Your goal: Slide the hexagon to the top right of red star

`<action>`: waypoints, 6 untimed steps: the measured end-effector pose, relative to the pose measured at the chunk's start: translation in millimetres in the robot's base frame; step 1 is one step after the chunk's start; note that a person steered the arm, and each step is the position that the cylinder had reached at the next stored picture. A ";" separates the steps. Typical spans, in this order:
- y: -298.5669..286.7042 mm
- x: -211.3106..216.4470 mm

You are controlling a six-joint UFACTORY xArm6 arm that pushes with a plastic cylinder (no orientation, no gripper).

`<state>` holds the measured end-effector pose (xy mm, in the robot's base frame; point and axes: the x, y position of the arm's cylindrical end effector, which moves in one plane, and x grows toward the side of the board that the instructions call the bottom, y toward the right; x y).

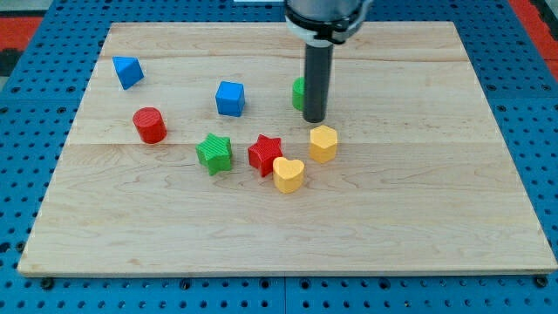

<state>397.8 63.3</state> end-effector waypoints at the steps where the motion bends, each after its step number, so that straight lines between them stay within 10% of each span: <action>1: 72.0 38.2; 2: 39.2 83.6; 4: -8.6 38.3; 6: 33.6 135.1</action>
